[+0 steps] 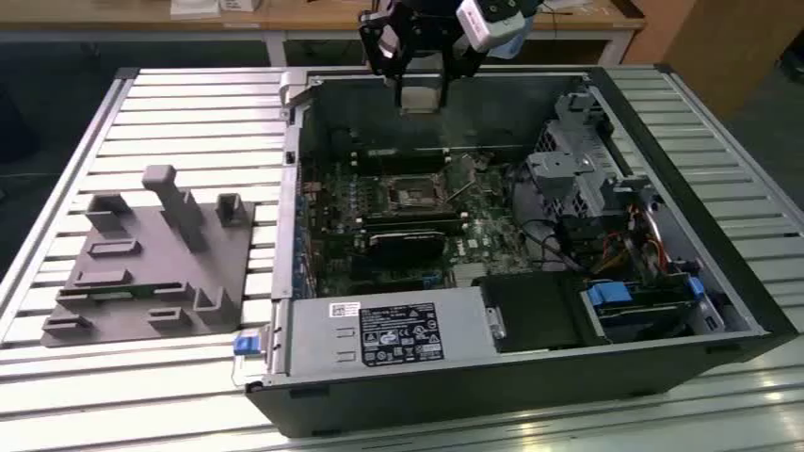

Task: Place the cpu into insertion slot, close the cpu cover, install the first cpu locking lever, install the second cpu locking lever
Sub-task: 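Place the cpu into insertion slot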

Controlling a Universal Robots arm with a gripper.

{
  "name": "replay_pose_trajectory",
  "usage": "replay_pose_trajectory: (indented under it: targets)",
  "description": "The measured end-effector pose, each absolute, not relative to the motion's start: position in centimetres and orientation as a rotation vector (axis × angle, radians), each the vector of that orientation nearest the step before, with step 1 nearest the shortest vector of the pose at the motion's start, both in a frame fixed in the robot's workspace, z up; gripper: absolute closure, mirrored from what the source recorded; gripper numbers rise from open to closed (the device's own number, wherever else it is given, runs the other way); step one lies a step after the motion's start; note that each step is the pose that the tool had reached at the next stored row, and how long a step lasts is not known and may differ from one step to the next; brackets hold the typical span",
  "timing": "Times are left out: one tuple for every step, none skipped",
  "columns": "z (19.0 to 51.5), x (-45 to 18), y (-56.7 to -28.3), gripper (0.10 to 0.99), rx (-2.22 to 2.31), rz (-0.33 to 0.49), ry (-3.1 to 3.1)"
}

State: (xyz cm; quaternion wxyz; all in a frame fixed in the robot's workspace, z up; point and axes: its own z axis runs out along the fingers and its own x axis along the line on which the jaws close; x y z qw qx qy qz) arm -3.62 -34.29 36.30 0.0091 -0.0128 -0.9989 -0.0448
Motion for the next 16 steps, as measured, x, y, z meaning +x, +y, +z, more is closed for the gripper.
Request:
replay_pose_trajectory:
  targets:
    - [36.3,-3.62,-34.29,0.545,-0.04,-0.14,-3.12]
    - [36.3,-3.62,-34.29,0.545,-0.04,-0.14,-3.12]
    - [36.3,-3.62,-34.29,0.545,-0.04,-0.14,-3.12]
    - [36.3,-3.62,-34.29,0.545,-0.04,-0.14,-3.12]
    - [36.3,-3.62,-34.29,0.545,-0.04,-0.14,-3.12]
    - [36.3,-3.62,-34.29,0.545,-0.04,-0.14,-3.12]
    - [36.3,-3.62,-34.29,0.545,-0.04,-0.14,-3.12]
    - [36.3,-3.62,-34.29,0.545,-0.04,-0.14,-3.12]
    - [36.3,-3.62,-34.29,0.545,-0.04,-0.14,-3.12]
    - [36.3,-3.62,-34.29,0.545,-0.04,-0.14,-3.12]
    - [36.3,-3.62,-34.29,0.545,-0.04,-0.14,-3.12]
    - [36.3,-3.62,-34.29,0.545,-0.04,-0.14,-3.12]
    - [36.29,-3.62,-34.29,0.545,-0.04,-0.14,-3.12]
    - [36.23,-3.62,-34.29,0.545,-0.04,-0.14,-3.121]
    - [36.11,-3.62,-34.29,0.545,-0.04,-0.14,-3.121]
    - [35.98,-3.62,-34.29,0.545,-0.04,-0.14,-3.122]
